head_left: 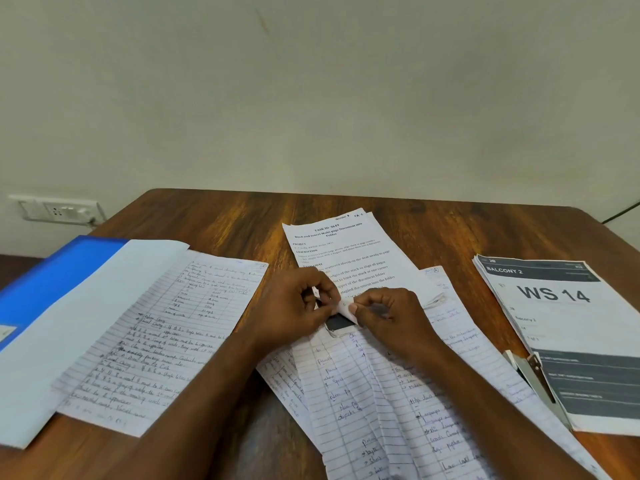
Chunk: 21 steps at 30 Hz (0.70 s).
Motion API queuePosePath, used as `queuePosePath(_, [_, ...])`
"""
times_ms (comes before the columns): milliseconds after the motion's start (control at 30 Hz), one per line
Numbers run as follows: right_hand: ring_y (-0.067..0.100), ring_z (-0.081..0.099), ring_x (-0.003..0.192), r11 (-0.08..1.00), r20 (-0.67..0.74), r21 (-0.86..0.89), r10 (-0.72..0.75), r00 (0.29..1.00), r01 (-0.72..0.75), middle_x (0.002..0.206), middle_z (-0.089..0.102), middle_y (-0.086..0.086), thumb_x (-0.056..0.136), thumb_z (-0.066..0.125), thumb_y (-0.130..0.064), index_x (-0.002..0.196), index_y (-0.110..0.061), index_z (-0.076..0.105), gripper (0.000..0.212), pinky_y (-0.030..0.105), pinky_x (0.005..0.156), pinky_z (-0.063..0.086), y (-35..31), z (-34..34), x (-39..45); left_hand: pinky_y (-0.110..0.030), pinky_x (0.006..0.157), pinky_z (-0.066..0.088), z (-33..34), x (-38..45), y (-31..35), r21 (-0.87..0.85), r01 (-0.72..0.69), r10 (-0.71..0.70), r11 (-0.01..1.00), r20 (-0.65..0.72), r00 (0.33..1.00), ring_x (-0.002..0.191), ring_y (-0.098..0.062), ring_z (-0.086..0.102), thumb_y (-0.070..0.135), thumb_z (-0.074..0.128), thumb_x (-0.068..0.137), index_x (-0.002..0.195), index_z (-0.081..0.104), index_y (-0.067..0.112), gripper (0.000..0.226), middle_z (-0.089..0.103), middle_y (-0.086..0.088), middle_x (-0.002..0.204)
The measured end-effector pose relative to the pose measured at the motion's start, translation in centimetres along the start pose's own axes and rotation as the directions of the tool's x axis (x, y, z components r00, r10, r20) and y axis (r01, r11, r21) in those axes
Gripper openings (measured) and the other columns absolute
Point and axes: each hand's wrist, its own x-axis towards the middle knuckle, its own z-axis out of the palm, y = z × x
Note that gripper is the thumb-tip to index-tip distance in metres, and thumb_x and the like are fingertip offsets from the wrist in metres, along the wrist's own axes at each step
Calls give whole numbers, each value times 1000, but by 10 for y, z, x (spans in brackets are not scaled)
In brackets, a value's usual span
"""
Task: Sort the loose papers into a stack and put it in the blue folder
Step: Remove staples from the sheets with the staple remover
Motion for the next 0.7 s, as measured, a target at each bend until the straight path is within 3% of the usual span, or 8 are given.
queuePosePath(100, [6,73,86,1000,3,-18,-16,1000,16,82,78,-11,94,77,-19,79,-21,79,16,24,83,56,0,-1,0,-19,56,46,-6,0,0,17,13,-15,1000,119,993,59,-10,62,16,92,77,94,80,23,22,75,10,84])
queuePosePath(300, [4,73,84,999,0,-24,-33,999,33,81,78,-9,94,77,-16,75,-22,77,20,11,82,52,-4,-1,0,-20,61,47,-8,2,-3,89,32,-61,996,346,936,68,-17,65,36,96,72,99,83,29,31,77,16,96])
queuePosePath(567, [2,72,86,999,-9,-35,-36,999,36,82,78,-10,93,78,-17,72,-30,74,25,10,81,50,-5,-1,-1,-15,66,45,-10,3,-4,109,3,-41,994,347,937,86,-13,67,24,87,85,97,85,30,14,74,20,93])
queuePosePath(700, [3,72,84,999,-19,-27,-37,999,36,81,78,-8,93,78,-16,70,-32,73,29,9,81,50,-7,-1,-1,-30,70,54,-13,4,-8,101,10,-48,995,383,923,87,-17,69,25,87,84,98,85,30,14,75,16,97])
